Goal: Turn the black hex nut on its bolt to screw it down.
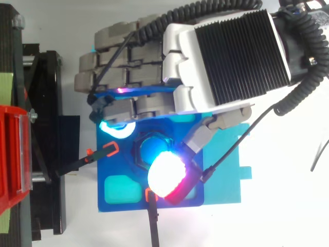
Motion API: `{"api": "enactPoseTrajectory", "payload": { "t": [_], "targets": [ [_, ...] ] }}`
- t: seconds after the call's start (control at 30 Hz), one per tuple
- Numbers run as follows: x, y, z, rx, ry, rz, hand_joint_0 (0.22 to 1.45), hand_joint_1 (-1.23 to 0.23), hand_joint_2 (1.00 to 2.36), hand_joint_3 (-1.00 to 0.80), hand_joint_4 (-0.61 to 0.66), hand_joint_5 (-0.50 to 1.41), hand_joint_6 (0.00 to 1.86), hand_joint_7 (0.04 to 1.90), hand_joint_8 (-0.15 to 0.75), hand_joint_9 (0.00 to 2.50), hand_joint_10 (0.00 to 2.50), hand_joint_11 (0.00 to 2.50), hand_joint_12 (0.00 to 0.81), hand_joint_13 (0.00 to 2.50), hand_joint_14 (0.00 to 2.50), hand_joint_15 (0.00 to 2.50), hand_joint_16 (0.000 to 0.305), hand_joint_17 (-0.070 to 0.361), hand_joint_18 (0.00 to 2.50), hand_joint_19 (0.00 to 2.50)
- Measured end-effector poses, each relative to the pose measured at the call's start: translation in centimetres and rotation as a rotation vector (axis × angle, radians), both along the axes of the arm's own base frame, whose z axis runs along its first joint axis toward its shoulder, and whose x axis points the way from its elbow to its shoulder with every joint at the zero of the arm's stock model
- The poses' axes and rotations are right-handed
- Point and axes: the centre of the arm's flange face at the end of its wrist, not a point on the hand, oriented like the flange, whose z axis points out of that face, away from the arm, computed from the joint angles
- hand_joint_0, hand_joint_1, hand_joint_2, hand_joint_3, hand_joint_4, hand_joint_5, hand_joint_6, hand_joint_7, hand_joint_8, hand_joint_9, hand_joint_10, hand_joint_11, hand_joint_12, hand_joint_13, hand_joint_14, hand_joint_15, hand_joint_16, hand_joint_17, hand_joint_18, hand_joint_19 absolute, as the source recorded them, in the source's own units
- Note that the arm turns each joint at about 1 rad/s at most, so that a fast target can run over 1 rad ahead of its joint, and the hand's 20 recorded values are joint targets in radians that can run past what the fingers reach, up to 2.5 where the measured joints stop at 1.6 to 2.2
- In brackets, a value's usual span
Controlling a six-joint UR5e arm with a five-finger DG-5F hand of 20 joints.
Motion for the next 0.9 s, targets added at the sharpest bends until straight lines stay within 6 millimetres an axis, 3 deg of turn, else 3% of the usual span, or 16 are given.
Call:
{"api": "enactPoseTrajectory", "payload": {
  "t": [0.5, 0.9],
  "targets": [
    [1.1, 4.9, 0.8, 0.001, 0.008, -0.017, 0.52, -0.25, 1.0, -0.5, 0.31, -0.1, 0.52, 1.2, 0.31, 0.54, 0.0, 0.18, 0.376, 0.59, 0.0, 0.12, 0.051, 0.115, 0.53, 0.23],
    [0.6, 7.3, -1.7, 0.001, 0.039, -0.035, 0.52, -0.25, 1.0, -0.5, 0.31, -0.1, 0.52, 1.21, 0.31, 0.54, 0.0, 0.18, 0.375, 0.59, 0.0, 0.12, 0.051, 0.115, 0.53, 0.23]
  ]
}}
